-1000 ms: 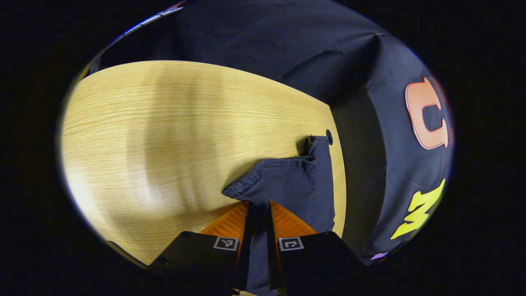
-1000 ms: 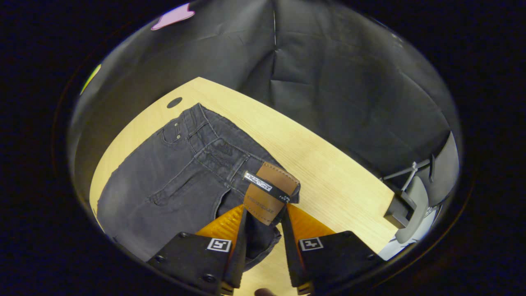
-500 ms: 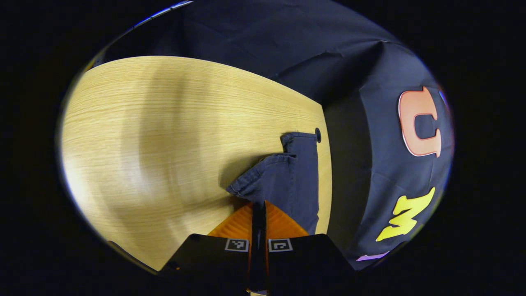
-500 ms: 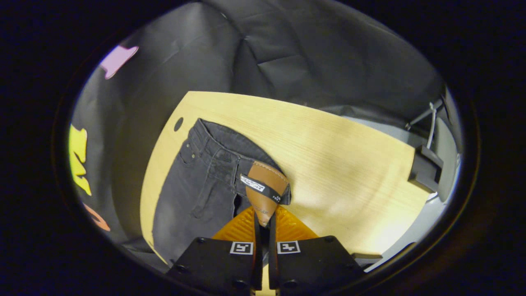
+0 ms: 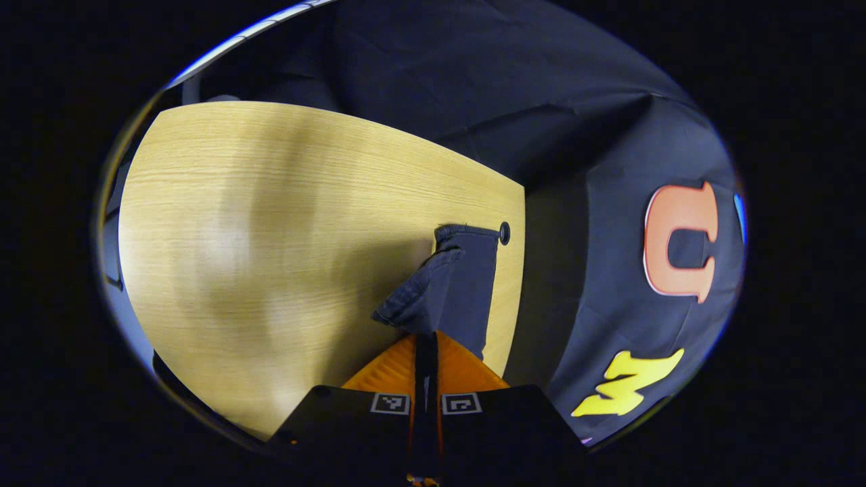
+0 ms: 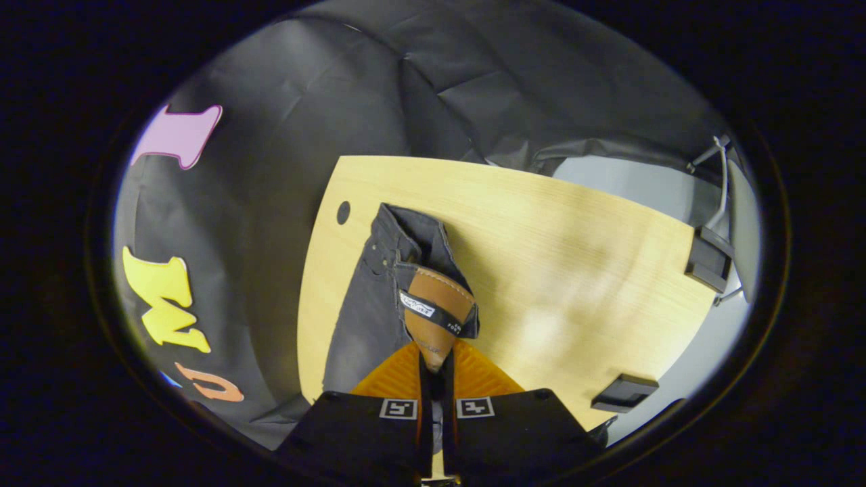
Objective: Grasp the waist and the cuffs of the jeans and fold them to make the two legs overlap; first hold the waist and fold one-third of the jeans toward the cuffs, then hold the cuffs and fold the remaining one-third in the same direction to finish folding.
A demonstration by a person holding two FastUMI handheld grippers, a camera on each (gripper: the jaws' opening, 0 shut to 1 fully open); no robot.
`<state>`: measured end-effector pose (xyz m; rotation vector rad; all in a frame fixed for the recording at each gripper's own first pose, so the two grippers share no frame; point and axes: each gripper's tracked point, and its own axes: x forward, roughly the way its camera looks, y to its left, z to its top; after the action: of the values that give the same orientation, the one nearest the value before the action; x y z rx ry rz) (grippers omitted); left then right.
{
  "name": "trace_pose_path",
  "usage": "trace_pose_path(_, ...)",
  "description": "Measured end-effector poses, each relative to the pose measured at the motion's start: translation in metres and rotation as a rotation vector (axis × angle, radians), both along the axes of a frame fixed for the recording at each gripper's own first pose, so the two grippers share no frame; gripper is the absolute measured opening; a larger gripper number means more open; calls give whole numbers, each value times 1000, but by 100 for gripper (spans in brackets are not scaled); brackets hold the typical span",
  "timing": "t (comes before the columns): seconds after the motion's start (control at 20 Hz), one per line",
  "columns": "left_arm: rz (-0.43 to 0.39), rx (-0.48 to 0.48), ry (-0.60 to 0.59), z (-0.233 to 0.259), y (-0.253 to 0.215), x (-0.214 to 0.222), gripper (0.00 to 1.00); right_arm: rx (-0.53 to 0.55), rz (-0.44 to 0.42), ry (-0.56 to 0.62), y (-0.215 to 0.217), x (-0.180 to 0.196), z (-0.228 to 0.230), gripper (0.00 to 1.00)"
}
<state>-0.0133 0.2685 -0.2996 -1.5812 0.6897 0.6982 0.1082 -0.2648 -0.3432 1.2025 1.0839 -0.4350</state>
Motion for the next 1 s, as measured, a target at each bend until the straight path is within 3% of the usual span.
trace_pose_path(0.2, 57, -67, 24, -4, 17, 14, 4, 134, -58, 32, 4, 38, 16, 6)
trace_pose_path(0.35, 83, -109, 9, -3, 20, 37, 4, 170, -62, 47, 7, 57, 18, 7)
trace_pose_path(0.4, 90, -116, 14, -2, 22, 43, 4, 191, -70, 52, 10, 68, 20, 2)
trace_pose_path(0.45, 113, -127, 21, -2, 27, 49, 4, 221, -90, 56, 11, 80, 22, 6)
trace_pose_path(0.6, 185, -176, 16, 3, 38, 75, 3, 274, -128, 65, 5, 109, 23, 6)
trace_pose_path(0.85, 152, -155, 9, -4, 36, 140, 4, 297, -134, 58, 7, 151, 7, 6)
trace_pose_path(0.9, 133, -144, 10, -8, 35, 153, 0, 300, -137, 57, 8, 158, 2, 6)
trace_pose_path(1.0, 118, -133, 18, -19, 34, 174, 3, 312, -152, 60, 8, 168, -11, 6)
